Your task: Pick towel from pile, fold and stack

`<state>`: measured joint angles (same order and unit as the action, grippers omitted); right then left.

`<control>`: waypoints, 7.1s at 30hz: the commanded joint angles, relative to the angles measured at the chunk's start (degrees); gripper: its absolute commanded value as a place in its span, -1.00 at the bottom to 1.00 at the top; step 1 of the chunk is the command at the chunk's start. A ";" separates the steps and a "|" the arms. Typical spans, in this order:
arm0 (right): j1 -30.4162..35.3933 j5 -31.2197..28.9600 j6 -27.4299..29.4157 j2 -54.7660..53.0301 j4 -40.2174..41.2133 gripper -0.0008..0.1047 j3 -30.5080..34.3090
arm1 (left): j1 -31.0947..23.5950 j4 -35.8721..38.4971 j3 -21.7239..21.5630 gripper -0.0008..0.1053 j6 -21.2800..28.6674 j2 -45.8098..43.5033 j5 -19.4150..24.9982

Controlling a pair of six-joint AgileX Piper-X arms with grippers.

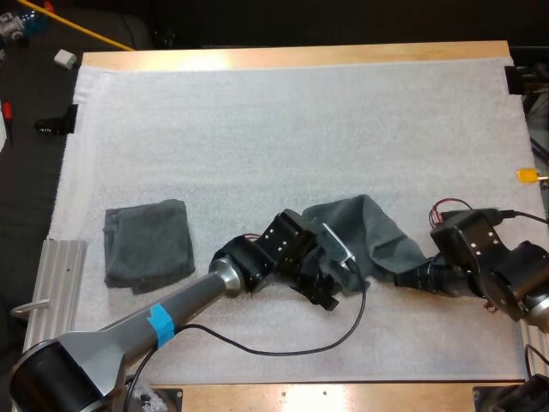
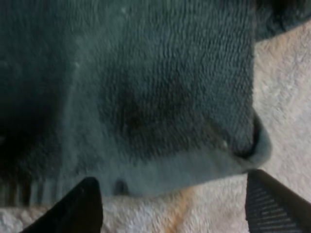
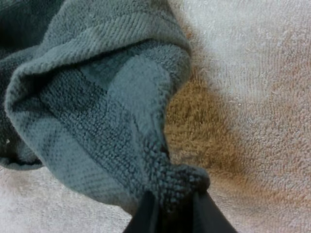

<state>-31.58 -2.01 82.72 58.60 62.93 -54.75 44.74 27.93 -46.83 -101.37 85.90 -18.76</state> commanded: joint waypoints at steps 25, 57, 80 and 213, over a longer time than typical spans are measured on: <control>0.16 -0.19 -0.21 -0.42 0.65 -0.96 -0.09 | 2.46 5.61 -5.32 -0.98 0.74 7.81 6.53; -0.24 5.60 -1.08 -7.69 3.33 -0.95 -6.48 | 2.34 28.61 -14.09 -0.98 2.74 -22.99 12.52; 0.05 15.43 -4.36 -11.42 12.88 -0.98 -15.27 | 2.48 43.08 -25.83 -0.99 1.37 -28.81 11.41; 5.91 9.99 -15.91 23.18 -22.68 -0.94 -6.57 | -26.87 16.28 -9.68 -0.99 5.70 -5.35 4.35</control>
<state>-28.16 5.35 66.83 79.92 42.65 -60.69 19.58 47.33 -56.33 -95.49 77.70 -12.92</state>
